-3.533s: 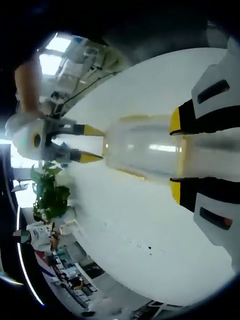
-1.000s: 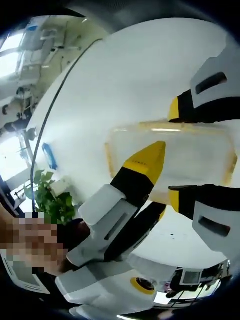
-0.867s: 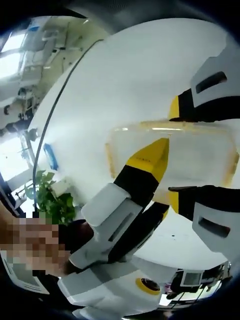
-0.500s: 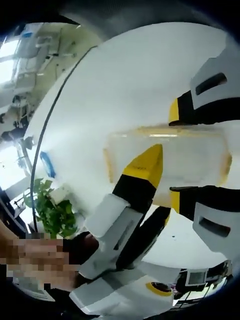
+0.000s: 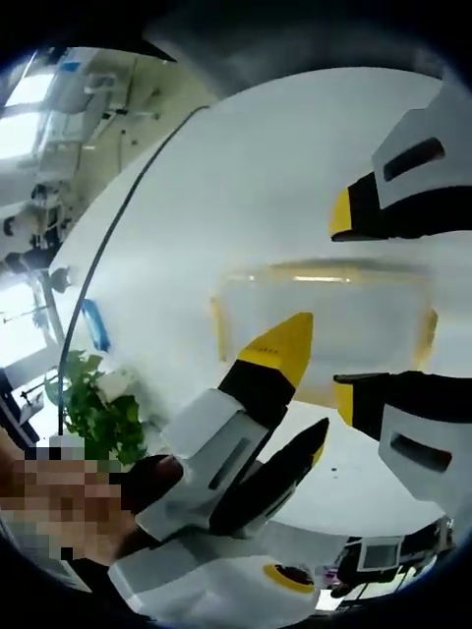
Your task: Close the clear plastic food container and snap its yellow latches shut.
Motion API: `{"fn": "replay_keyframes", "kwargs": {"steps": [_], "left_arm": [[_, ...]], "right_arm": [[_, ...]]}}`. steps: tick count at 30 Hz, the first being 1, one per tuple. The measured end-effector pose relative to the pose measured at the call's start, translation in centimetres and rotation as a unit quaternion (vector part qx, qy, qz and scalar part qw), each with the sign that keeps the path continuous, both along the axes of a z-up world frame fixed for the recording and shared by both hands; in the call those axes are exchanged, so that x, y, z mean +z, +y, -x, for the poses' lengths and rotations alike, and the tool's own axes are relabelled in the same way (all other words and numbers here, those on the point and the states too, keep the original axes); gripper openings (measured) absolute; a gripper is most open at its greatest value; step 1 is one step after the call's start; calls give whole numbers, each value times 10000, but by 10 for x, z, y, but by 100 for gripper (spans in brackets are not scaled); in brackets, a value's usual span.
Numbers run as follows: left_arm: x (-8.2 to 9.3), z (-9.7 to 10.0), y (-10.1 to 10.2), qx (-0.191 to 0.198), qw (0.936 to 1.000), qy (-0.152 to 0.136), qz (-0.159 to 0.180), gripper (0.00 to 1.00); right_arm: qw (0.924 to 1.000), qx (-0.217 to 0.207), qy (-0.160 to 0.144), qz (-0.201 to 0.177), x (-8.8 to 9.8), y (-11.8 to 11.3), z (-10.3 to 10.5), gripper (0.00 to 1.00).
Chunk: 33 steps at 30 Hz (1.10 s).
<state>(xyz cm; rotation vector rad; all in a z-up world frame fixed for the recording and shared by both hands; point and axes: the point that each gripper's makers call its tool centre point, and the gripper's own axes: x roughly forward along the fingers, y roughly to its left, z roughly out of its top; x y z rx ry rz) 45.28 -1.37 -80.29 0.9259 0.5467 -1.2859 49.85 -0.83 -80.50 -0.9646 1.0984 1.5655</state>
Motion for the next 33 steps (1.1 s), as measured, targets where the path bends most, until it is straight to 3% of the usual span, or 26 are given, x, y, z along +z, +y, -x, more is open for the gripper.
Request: {"fn": "replay_keyframes", "kwargs": {"steps": [4, 6, 7, 10, 11, 13, 15, 18, 22, 23, 25, 28, 31, 33], "left_arm": [[9, -10, 2, 243, 9987, 405, 201, 46], [9, -16, 7, 461, 9962, 720, 148, 44], [7, -14, 11, 489, 9943, 951, 44, 43], [7, -24, 16, 557, 9917, 1157, 6, 43], [7, -26, 17, 594, 9911, 1195, -1, 43], [5, -30, 22, 705, 9884, 1344, -98, 40], [4, -32, 27, 676, 9887, 1320, -229, 33], [2, -33, 29, 626, 9885, 1326, -364, 38], [-2, -35, 32, 570, 9878, 1334, -572, 40], [-3, -36, 33, 597, 9876, 1307, -639, 40], [-3, -38, 33, 660, 9872, 1317, -617, 41], [-2, -41, 33, 1105, 9812, 1520, -437, 47], [-1, -51, 40, 1549, 9789, 1257, -449, 50], [0, -52, 40, 1877, 9725, 1337, -342, 50]], "right_arm": [[9998, -54, -179, -55, 6, -5, 3, 63], [9991, -92, -401, -37, 8, -9, 0, 63], [9988, -261, -415, -86, 10, -10, 1, 63], [9953, -676, -574, -385, 18, -5, -2, 62], [9932, -873, -686, -362, 20, -8, -4, 62], [9902, -873, -1087, -25, 18, -22, -9, 61], [9869, -888, -1348, 68, 17, -26, -10, 61], [9865, -1183, -1127, -96, 12, -23, 4, 63], [9853, -1193, -1208, -174, 10, -23, 2, 61], [9836, -1373, -1156, -169, 11, -24, 2, 61], [9783, -1686, -1195, -162, 14, -27, -4, 61], [9691, -2113, -1267, -90, 16, -35, -7, 62], [9539, -2711, -1283, -104, 15, -41, -9, 62], [9383, -3224, -1237, -176, 14, -44, -9, 61]]}}
